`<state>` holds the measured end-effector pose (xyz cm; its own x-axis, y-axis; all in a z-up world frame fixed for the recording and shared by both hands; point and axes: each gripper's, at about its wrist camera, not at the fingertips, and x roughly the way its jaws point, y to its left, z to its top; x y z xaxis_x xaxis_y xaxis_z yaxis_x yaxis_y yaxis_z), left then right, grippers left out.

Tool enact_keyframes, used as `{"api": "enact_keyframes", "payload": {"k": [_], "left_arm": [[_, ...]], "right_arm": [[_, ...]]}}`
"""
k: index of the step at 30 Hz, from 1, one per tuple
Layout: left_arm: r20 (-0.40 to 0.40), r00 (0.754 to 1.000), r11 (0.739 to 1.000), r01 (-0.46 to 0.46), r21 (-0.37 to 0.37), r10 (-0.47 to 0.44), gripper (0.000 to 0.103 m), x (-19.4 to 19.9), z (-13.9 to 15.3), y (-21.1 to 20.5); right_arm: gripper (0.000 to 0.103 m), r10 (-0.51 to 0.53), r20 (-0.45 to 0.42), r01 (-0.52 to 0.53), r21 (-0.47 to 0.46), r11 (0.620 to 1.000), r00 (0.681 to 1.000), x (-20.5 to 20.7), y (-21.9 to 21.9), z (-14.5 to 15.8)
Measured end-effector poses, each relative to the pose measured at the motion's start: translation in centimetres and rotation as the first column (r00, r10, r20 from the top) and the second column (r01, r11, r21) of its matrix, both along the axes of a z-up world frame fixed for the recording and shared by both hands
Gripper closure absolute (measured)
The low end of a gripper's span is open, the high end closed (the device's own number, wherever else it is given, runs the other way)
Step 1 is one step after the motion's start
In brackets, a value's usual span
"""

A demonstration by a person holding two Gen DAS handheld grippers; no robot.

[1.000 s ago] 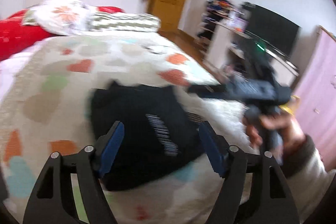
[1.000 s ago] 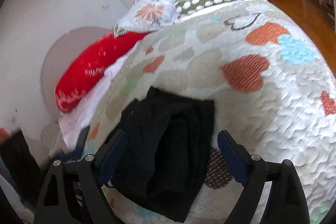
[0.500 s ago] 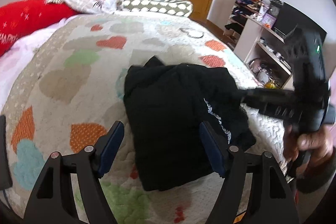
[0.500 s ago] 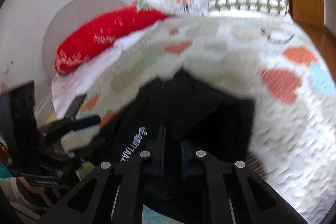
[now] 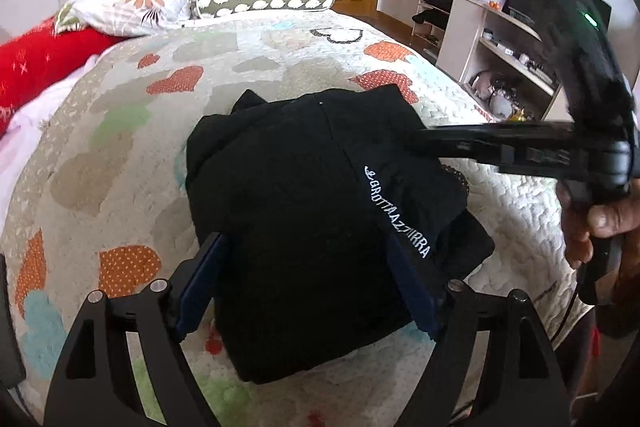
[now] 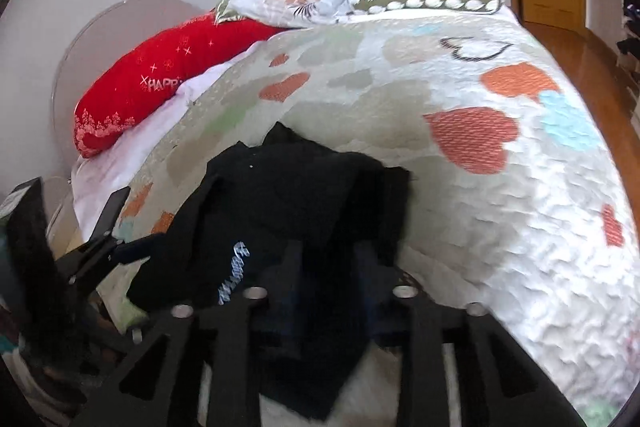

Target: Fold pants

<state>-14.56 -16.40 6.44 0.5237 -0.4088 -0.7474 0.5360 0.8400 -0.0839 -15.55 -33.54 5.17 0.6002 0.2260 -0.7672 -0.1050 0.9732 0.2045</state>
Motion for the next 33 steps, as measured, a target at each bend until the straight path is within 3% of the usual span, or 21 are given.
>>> {"api": "enact_keyframes", "payload": {"k": [2, 7, 13, 15, 19, 22, 28, 33], "left_arm": [[-0.016, 1.000, 1.000, -0.014, -0.017, 0.013, 0.021, 0.3, 0.1, 0.6], [0.000, 0.999, 0.998, -0.051, -0.038, 0.051, 0.021, 0.5, 0.5, 1.6], [-0.020, 0.998, 0.998, -0.052, -0.035, 0.051, 0.021, 0.7, -0.4, 1.5], [-0.037, 0.998, 0.997, -0.056, -0.047, 0.054, 0.021, 0.9, -0.8, 1.5], [-0.046, 0.998, 0.997, -0.054, -0.052, 0.052, 0.021, 1.0, -0.8, 1.4], [-0.034, 0.999, 0.998, -0.041, -0.050, 0.040, 0.021, 1.0, -0.4, 0.9], [-0.028, 0.999, 0.998, -0.042, -0.046, 0.041, 0.021, 0.7, -0.4, 0.7], [-0.034, 0.999, 0.998, -0.041, -0.046, 0.040, 0.021, 0.7, -0.4, 0.9]], "right_arm": [[0.053, 0.004, -0.015, -0.004, 0.017, 1.000, 1.000, -0.9, -0.4, -0.2], [0.053, -0.009, -0.051, 0.013, 0.079, 0.997, 0.999, -1.9, -1.1, -1.8], [0.048, 0.006, -0.074, 0.009, 0.189, 0.982, 0.997, -0.3, -0.9, -3.9], [0.057, 0.014, -0.050, -0.004, 0.191, 0.982, 0.999, -0.4, -0.5, -3.6], [0.087, 0.082, 0.027, -0.085, 0.102, 0.991, 0.996, -1.2, 1.3, -1.4], [0.091, 0.104, 0.041, -0.107, 0.061, 0.992, 0.994, -1.6, 1.9, -0.3], [0.085, 0.074, 0.001, -0.074, 0.039, 0.997, 0.997, -0.8, 1.6, -1.6], [0.064, 0.074, -0.015, -0.072, 0.111, 0.991, 0.997, 0.2, 0.5, -2.8]]}}
